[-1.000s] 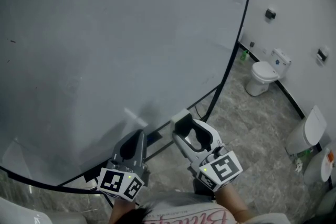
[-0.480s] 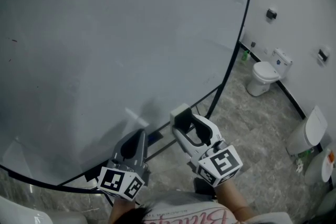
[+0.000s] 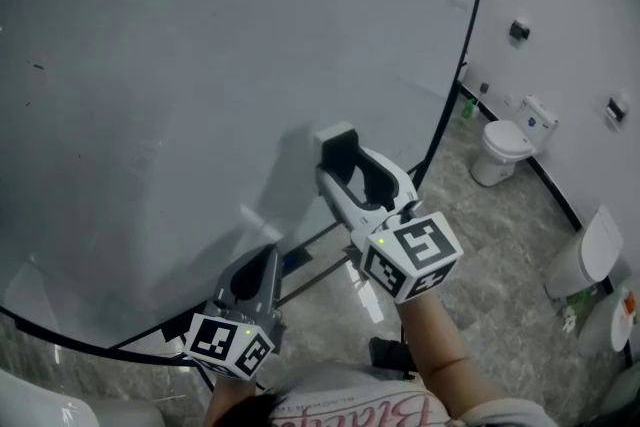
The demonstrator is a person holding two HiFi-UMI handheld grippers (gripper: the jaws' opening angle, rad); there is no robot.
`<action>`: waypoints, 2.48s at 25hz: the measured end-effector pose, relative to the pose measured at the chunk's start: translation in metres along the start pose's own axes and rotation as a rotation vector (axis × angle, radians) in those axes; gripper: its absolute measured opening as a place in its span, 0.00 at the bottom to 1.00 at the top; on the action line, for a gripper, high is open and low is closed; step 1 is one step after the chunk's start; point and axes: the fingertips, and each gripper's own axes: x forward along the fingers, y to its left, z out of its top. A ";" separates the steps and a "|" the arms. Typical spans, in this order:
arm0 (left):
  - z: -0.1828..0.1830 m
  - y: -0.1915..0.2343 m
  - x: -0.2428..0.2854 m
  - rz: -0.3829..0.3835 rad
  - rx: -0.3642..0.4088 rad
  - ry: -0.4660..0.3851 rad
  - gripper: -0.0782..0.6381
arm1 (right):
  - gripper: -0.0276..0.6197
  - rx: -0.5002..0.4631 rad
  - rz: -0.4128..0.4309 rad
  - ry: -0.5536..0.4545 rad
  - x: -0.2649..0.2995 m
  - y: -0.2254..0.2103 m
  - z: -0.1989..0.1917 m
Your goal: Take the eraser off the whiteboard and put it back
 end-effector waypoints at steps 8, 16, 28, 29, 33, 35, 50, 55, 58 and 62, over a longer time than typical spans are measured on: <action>-0.006 0.002 -0.005 0.009 -0.005 0.011 0.11 | 0.39 -0.058 0.009 -0.058 0.034 -0.002 0.045; -0.009 0.002 -0.005 0.015 0.007 0.022 0.11 | 0.40 -0.101 0.003 -0.052 0.065 0.000 0.061; -0.010 0.001 -0.007 0.021 0.011 0.025 0.11 | 0.41 -0.136 0.011 -0.085 0.065 0.002 0.062; -0.010 0.001 -0.007 0.022 0.009 0.024 0.11 | 0.41 -0.141 0.009 -0.085 0.064 0.003 0.061; -0.011 0.002 -0.008 0.026 0.001 0.022 0.11 | 0.40 -0.152 0.002 -0.075 0.054 0.003 0.051; -0.011 0.001 -0.008 0.025 0.003 0.023 0.11 | 0.37 -0.143 -0.001 -0.071 0.046 0.004 0.044; -0.014 -0.008 -0.002 -0.007 -0.004 0.016 0.11 | 0.05 -0.029 -0.016 0.018 -0.026 0.016 -0.032; -0.013 -0.009 0.000 -0.003 -0.005 0.015 0.11 | 0.05 0.053 0.059 0.073 -0.045 0.027 -0.063; -0.013 -0.012 0.001 -0.007 -0.007 0.011 0.11 | 0.04 0.042 0.090 0.112 -0.054 0.034 -0.083; -0.015 -0.014 0.002 -0.016 -0.009 0.012 0.11 | 0.04 0.027 0.082 0.155 -0.068 0.038 -0.104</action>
